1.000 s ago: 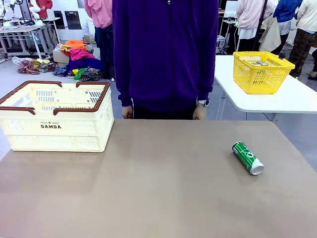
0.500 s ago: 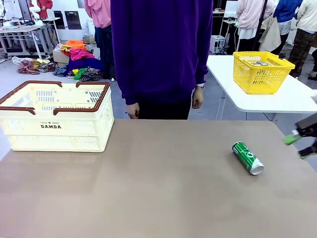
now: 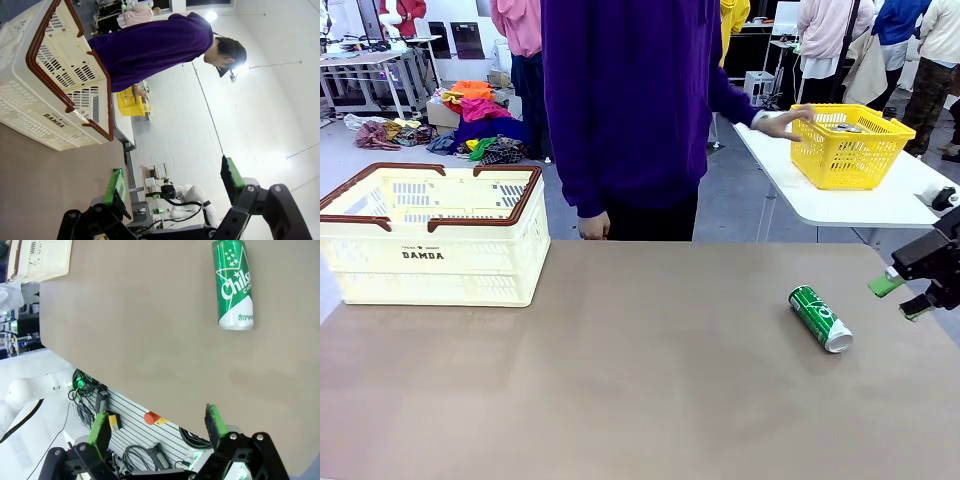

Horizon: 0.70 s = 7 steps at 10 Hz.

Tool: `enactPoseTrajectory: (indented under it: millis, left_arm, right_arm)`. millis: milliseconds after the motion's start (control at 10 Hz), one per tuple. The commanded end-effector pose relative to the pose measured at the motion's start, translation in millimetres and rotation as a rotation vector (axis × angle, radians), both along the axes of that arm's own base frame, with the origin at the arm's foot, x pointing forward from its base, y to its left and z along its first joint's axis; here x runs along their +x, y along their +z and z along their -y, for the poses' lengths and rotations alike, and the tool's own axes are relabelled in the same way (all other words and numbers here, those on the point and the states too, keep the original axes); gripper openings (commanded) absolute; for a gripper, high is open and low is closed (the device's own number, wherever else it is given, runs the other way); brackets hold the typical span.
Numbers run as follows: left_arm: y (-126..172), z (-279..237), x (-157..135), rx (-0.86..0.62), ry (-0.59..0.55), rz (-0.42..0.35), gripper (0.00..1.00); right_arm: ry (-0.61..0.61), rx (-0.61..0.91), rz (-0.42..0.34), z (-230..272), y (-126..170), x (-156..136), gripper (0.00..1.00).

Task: Place the drinks into the Shopping basket.
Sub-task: Pick up one drink and place it into the Shopping basket.

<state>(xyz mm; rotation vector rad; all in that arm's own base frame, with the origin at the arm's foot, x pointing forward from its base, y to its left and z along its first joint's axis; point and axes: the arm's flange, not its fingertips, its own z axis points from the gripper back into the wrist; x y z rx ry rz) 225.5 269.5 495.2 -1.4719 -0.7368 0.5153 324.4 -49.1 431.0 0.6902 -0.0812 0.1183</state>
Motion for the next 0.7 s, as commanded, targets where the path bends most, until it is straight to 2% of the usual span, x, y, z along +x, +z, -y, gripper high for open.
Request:
enactPoseTrajectory:
  millis: [0, 300, 600]
  left_arm:
    - [1, -1, -1, -0.001, -0.004, 0.015, 1.00]
    - [1, -1, -1, -0.001, -0.004, 0.015, 1.00]
    - [1, -1, -1, -0.001, -0.004, 0.015, 1.00]
  right_arm:
    - [0.018, -0.058, -0.011, -9, -9, 19, 1.00]
    - [0.058, -0.256, -0.036, -31, -46, 65, 1.00]
    - [0.094, -0.420, 0.045, -60, -75, 87, 1.00]
